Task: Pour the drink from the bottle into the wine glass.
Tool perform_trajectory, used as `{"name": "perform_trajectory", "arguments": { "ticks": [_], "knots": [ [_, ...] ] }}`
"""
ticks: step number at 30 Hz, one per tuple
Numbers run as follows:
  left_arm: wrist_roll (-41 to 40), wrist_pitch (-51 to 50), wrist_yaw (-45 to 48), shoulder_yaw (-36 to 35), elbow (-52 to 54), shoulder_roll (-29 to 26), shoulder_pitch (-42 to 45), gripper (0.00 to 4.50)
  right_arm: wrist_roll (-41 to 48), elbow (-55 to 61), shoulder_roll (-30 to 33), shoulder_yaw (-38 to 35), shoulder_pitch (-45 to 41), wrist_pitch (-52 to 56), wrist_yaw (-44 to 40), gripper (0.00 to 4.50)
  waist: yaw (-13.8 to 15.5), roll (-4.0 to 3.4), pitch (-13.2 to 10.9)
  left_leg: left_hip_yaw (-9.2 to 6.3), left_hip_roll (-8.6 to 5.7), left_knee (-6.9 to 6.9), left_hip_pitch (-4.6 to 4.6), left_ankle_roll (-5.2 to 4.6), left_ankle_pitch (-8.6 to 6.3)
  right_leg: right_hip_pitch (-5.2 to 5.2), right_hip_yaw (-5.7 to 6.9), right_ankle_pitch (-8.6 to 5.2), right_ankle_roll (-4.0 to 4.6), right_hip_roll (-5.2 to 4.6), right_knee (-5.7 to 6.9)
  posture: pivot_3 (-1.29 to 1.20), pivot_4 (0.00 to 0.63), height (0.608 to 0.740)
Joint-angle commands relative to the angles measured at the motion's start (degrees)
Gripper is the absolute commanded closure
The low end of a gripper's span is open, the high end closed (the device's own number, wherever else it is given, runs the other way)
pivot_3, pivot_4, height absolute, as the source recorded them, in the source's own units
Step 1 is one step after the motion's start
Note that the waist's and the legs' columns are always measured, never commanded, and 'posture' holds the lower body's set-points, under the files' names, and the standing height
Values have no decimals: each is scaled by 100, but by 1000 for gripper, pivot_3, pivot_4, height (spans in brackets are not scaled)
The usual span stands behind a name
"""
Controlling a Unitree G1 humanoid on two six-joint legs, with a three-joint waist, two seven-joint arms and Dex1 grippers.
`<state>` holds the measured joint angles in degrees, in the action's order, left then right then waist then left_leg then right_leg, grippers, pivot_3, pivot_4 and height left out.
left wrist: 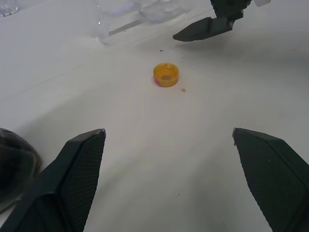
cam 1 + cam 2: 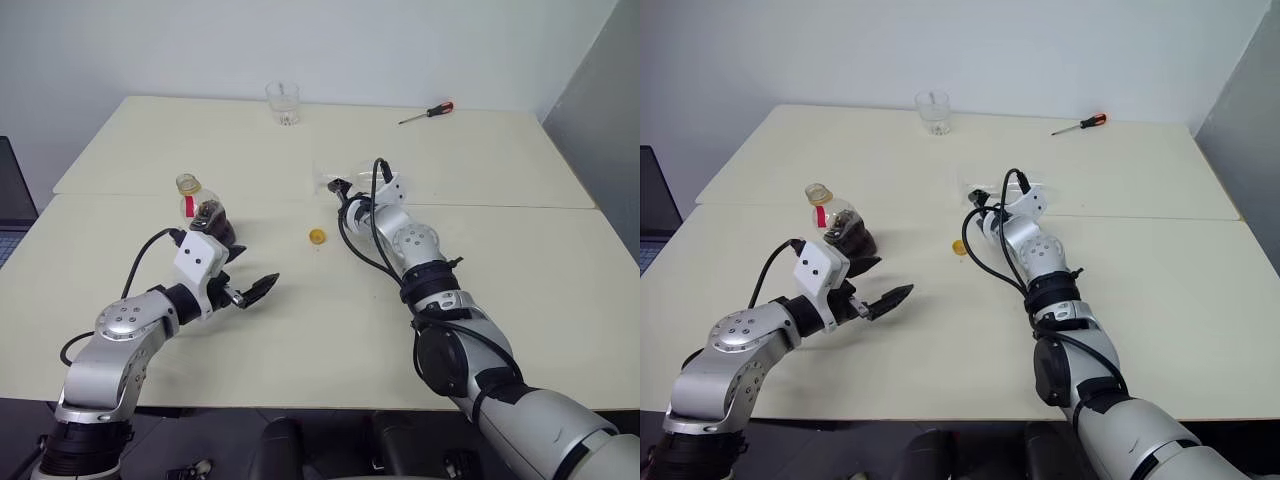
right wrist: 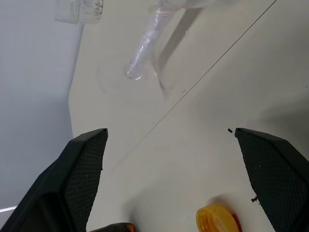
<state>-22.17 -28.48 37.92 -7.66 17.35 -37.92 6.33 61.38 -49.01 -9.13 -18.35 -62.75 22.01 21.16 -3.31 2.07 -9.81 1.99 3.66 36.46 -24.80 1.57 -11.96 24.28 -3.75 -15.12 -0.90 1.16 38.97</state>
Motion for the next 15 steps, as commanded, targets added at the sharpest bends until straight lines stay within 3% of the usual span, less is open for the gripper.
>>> {"name": "perform_trajectory", "arguments": {
  "ticks": [1, 15],
  "knots": [
    [45, 90, -16, -60, 87, -7, 85, 21, -104, 302, -942, 12, -335, 62, -144, 0, 0, 0, 0, 0, 0, 0, 0, 0, 0, 0, 1, 0, 0, 0, 0, 0, 150, 740],
    [43, 175, -138, -134, -59, 258, 96, 21, -1114, 1687, 59, 751, 427, 1412, -619, 0, 2, 1, 1, -3, 1, -8, 1, 0, 0, 1, 3, -2, 4, -15, -1, 0, 150, 740]
  ]
}}
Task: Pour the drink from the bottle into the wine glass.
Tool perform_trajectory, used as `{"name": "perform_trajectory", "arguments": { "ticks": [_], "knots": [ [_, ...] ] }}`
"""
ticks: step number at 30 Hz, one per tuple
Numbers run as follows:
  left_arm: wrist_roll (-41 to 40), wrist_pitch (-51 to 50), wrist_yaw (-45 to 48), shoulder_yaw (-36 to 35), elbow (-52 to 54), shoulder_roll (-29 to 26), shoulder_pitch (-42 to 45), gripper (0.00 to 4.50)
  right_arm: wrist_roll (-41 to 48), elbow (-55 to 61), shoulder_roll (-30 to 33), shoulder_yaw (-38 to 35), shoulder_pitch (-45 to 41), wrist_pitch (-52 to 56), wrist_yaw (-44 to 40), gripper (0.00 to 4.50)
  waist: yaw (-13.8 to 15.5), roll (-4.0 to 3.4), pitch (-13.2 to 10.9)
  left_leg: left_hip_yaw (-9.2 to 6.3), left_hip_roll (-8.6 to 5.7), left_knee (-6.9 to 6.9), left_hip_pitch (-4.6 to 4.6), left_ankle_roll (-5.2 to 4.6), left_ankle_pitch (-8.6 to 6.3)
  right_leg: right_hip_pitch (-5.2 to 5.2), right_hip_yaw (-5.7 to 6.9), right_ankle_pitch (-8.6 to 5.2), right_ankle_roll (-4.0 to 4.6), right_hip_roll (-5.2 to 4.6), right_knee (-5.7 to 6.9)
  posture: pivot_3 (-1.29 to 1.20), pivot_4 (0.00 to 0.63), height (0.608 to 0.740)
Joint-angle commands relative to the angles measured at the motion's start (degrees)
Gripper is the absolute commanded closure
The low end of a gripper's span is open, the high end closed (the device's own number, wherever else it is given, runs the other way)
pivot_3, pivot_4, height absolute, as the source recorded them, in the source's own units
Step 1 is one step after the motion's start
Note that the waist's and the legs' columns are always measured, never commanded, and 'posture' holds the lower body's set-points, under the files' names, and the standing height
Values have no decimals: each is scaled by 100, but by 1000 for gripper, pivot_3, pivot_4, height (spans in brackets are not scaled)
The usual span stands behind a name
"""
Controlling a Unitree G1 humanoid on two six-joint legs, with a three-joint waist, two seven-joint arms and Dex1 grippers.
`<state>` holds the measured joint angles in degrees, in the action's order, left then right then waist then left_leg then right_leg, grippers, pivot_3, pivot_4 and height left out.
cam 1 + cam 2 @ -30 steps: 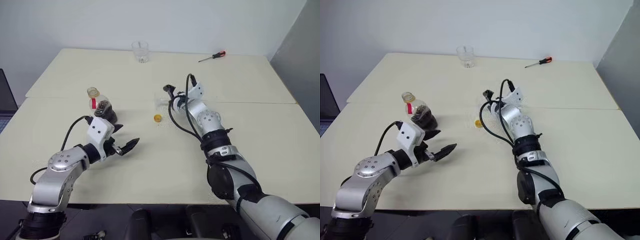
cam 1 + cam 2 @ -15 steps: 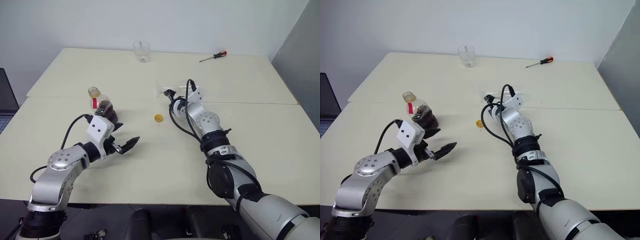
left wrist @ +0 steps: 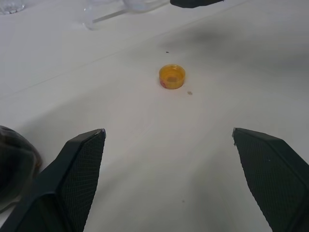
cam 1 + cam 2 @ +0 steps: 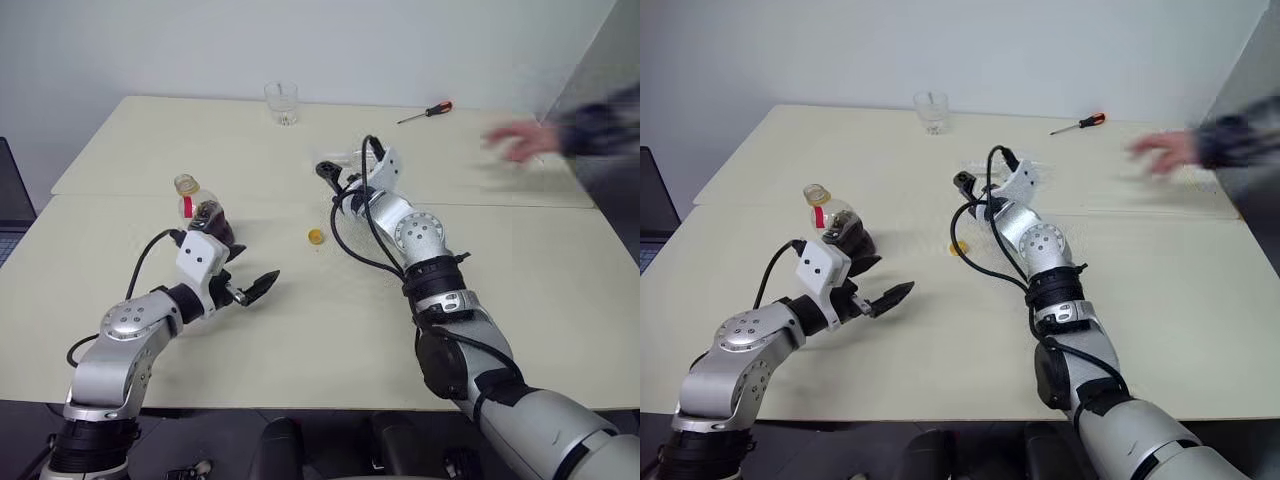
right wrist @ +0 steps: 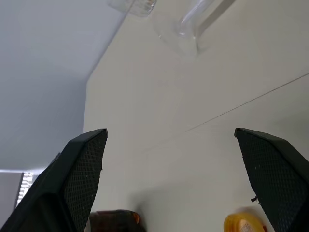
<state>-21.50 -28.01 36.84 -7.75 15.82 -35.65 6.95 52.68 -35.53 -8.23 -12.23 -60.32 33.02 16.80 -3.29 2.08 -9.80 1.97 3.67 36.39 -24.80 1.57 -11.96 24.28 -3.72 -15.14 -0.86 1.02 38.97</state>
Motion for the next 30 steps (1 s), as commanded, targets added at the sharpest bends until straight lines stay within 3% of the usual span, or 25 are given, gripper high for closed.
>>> {"name": "perform_trajectory", "arguments": {
  "ticks": [1, 19, 30],
  "knots": [
    [-22, 127, -32, -112, 100, 46, 30, 21, -294, 437, 50, 147, 248, 441, -228, 0, 1, 0, 0, 0, 0, 0, 0, 0, 0, -1, 1, 0, 1, 0, 0, 0, 150, 740],
    [23, 145, -8, -90, 4, 91, 129, 21, -1213, 1967, 1538, 259, 1186, 1482, -1746, 0, 6, 0, 0, 7, -6, -1, 1, 0, 0, 1, -1, -2, -2, 1, 2, 0, 150, 740],
    [62, 166, 71, 22, -132, 98, 291, 21, -670, 2916, 1260, -372, 1352, 2870, -1143, 0, 13, 0, 0, 9, -6, -1, 1, 0, 0, 0, -3, -2, -2, 6, 2, 0, 150, 740]
  ]
}}
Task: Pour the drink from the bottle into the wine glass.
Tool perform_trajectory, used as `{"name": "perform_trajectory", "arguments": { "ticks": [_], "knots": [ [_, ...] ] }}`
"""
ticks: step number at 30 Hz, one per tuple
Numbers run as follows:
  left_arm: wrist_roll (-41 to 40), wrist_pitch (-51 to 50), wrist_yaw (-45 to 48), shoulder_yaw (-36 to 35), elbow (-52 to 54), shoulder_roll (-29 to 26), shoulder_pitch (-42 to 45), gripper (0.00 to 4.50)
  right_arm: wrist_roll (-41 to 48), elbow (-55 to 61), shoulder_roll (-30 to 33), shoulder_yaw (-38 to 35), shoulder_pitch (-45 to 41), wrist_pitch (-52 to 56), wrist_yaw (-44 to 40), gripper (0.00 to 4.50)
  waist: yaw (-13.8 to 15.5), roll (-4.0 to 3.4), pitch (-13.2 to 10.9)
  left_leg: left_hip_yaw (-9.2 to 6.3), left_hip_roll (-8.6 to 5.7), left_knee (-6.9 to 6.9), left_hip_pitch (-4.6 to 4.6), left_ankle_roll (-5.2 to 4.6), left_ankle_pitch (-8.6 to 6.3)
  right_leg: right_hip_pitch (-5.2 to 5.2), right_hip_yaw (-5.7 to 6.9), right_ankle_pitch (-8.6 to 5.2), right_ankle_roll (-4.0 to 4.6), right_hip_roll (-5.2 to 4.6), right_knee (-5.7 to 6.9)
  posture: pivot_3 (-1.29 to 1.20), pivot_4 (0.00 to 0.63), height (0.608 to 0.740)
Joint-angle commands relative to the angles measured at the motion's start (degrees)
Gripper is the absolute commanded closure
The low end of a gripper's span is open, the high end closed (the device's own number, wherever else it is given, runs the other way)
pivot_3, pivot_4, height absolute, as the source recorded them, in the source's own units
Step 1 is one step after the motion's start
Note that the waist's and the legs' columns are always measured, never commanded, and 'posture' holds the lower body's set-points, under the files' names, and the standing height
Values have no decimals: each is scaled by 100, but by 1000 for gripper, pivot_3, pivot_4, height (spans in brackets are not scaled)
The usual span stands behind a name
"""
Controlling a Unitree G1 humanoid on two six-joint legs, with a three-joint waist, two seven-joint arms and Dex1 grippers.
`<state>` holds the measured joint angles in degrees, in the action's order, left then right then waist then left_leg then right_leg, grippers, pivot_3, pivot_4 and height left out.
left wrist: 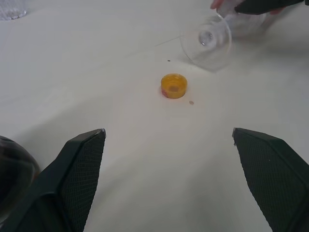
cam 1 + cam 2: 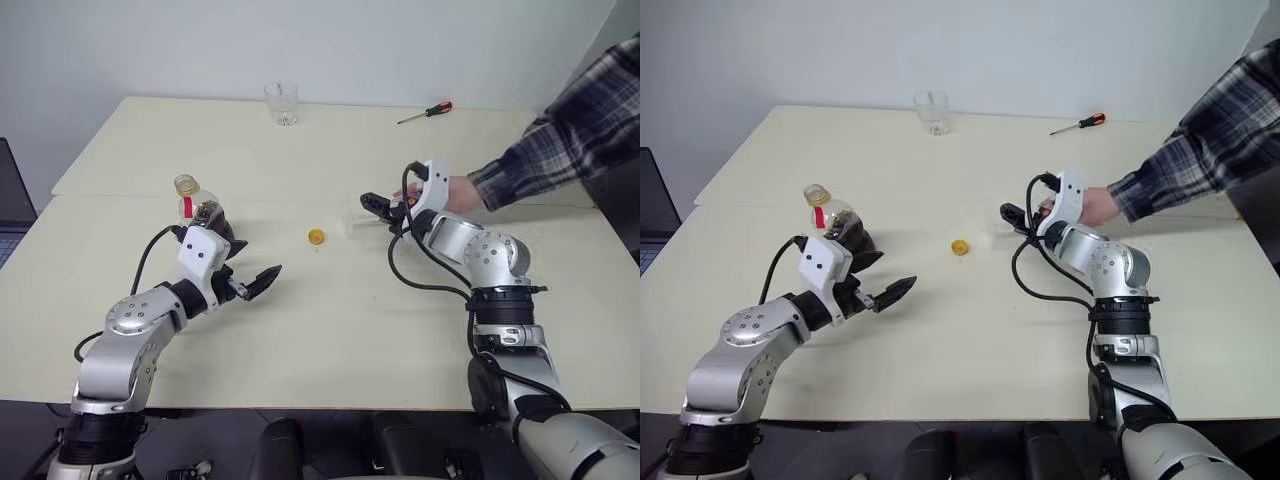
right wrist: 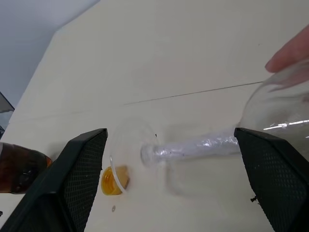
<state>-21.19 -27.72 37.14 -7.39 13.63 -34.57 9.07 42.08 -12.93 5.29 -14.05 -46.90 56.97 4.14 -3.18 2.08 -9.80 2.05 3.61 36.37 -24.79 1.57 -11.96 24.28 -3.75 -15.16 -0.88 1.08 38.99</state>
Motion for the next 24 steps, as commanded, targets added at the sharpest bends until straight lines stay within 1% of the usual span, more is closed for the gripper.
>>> {"name": "perform_trajectory", "arguments": {
  "ticks": [1, 3, 6, 9, 11, 13, 18, 24],
  "knots": [
    [26, 140, 41, -12, 91, -14, 72, 21, 495, 888, -93, -173, 27, 677, 87, 0, 1, 0, 0, -1, 0, 0, -1, 0, 0, 1, 0, 0, 0, 0, 0, 0, 150, 740],
    [21, 148, 44, -8, 90, -22, 62, 21, 624, 1208, -79, -166, -2, 1002, 95, 0, -1, -1, -1, -3, 1, -2, -1, 0, 0, 4, 0, 0, 0, -1, 0, 0, 150, 740],
    [23, 161, 49, -9, 82, -34, 43, 21, 881, 1361, -184, -521, -252, 1454, 501, 0, -1, -1, 0, -4, 1, -2, -1, 0, 0, 3, 1, 0, 0, -1, 0, 0, 150, 740],
    [23, 166, 46, -9, 78, -30, 38, 21, 1019, 1113, -410, -1123, -533, 1952, 1256, 0, -1, 0, 0, -3, 0, -2, 0, 0, 0, 3, 5, 0, 0, 0, 1, 0, 150, 740],
    [26, 169, 40, 0, 82, -19, 29, 21, 1028, 854, -722, -1804, -747, 1925, 2174, 0, -1, 1, 1, -2, -1, -1, 0, -1, 0, 1, 5, 0, 0, 0, 1, 0, 150, 740],
    [28, 170, 33, 2, 83, -16, 26, 21, 1070, 818, -998, -2261, -876, 1904, 2779, 0, -2, 0, 0, -2, -1, -1, 0, -1, 1, 1, 5, 0, 0, 0, 1, 0, 150, 740],
    [25, 166, 24, -17, 98, -28, -4, 21, 1149, 1226, -1167, -2272, -1028, 2322, 3031, 0, -7, -1, 0, -2, -2, -10, -1, -1, 1, 6, 2, 0, 0, 0, -2, 0, 150, 740],
    [39, 197, 29, 5, 48, -9, 3, 21, 1499, 1216, -1623, -2972, -1388, 2274, 4018, 0, -10, 0, 0, -2, -1, -19, -1, -1, 0, 9, 4, 0, 0, 0, -5, 0, 150, 740]
  ]
}}
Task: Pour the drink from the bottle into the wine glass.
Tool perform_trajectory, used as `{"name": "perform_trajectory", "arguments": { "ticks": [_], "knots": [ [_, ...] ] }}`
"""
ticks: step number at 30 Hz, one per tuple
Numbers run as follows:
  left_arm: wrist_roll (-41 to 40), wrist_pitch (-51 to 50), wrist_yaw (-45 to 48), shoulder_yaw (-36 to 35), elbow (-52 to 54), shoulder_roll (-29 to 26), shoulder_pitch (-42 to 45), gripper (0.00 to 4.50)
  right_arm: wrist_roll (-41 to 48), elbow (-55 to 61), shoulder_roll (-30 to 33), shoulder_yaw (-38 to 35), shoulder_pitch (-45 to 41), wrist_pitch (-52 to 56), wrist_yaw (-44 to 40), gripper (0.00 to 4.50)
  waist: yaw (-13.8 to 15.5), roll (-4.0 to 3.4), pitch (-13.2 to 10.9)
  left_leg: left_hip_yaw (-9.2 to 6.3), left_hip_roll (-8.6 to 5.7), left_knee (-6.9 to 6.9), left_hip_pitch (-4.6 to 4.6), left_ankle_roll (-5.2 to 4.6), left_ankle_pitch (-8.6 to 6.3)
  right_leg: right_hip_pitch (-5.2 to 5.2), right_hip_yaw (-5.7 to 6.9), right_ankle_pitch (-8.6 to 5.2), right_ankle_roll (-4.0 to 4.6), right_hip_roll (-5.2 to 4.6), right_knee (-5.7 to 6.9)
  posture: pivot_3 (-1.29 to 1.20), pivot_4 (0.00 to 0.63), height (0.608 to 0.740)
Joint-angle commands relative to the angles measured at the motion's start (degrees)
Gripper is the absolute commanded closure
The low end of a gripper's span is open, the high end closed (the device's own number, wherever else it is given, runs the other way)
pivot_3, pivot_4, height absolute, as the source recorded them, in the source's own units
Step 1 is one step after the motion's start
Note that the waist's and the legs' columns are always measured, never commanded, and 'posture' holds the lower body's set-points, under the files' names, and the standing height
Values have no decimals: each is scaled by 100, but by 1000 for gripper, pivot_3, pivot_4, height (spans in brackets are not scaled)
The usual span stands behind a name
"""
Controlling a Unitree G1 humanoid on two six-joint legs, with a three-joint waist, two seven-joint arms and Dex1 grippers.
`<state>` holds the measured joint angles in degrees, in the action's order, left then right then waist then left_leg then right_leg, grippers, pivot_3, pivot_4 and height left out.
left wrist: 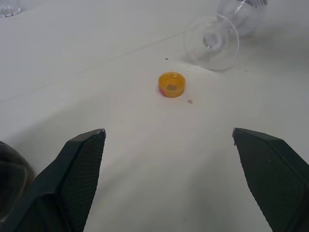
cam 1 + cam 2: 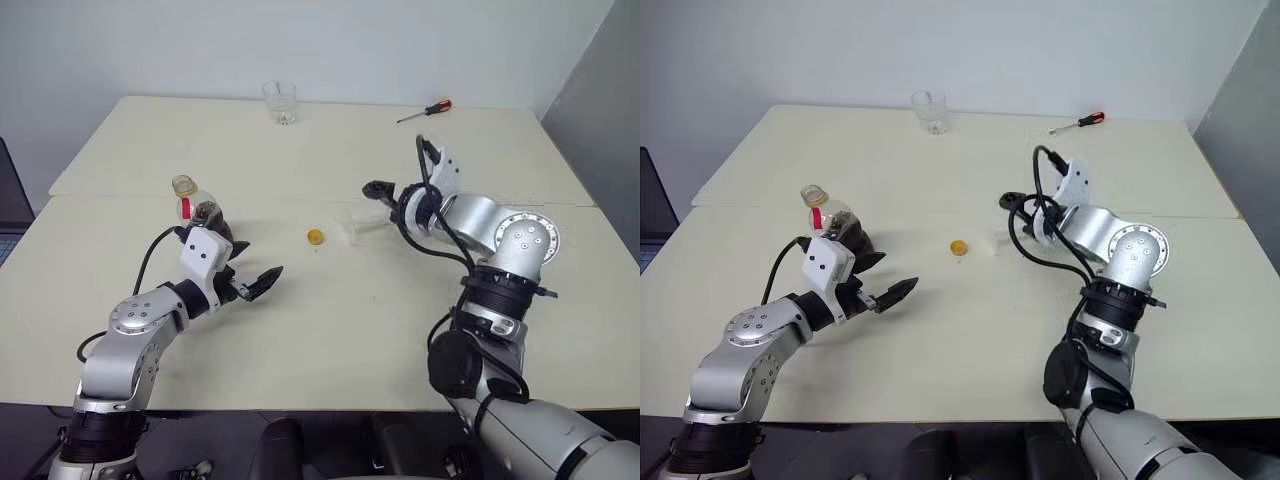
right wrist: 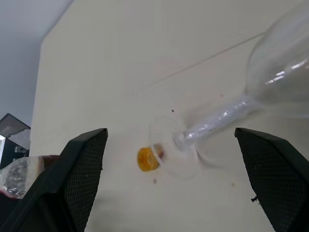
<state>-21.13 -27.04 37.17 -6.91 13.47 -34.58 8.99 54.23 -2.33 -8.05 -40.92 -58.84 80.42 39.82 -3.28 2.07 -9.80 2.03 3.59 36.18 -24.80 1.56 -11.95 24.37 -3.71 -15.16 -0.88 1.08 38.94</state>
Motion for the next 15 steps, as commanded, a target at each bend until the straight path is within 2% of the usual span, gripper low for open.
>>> {"name": "perform_trajectory", "arguments": {
  "ticks": [1, 5, 10, 12, 15],
  "knots": [
    [39, 138, 24, -32, 53, 0, 15, 21, 372, 129, -379, -390, -216, -118, 649, 0, -1, 0, 0, 0, 0, 0, 0, 0, 0, -1, 0, 0, 0, 0, 0, 0, 150, 740],
    [35, 150, 21, -20, 52, 22, 9, 21, 298, 267, -231, 78, -39, 115, 495, 0, -3, -1, 0, 0, -3, -1, 0, 0, 0, 0, -2, 0, 0, 0, 0, 0, 150, 740],
    [30, 167, 36, -76, 53, -11, -55, 21, 76, 728, 548, 1091, -154, 698, -260, 0, -21, -1, -1, -1, -1, -6, 1, 0, 0, 3, -3, -1, 2, 10, -1, 0, 150, 740],
    [33, 162, 29, -64, 42, -4, -37, 21, 87, 935, 1014, 1688, -231, 984, -836, 0, -10, -2, -1, -1, 1, -7, -1, 0, 0, 3, -2, -4, 6, 10, -2, 0, 150, 740],
    [46, 176, 25, -10, 8, 29, 10, 21, -12, 1228, 2057, 3010, -111, 1025, -2044, 0, 5, -2, -2, 0, -1, -8, -1, 0, 0, 2, -2, -6, 8, 9, -3, 0, 150, 740]
  ]
}}
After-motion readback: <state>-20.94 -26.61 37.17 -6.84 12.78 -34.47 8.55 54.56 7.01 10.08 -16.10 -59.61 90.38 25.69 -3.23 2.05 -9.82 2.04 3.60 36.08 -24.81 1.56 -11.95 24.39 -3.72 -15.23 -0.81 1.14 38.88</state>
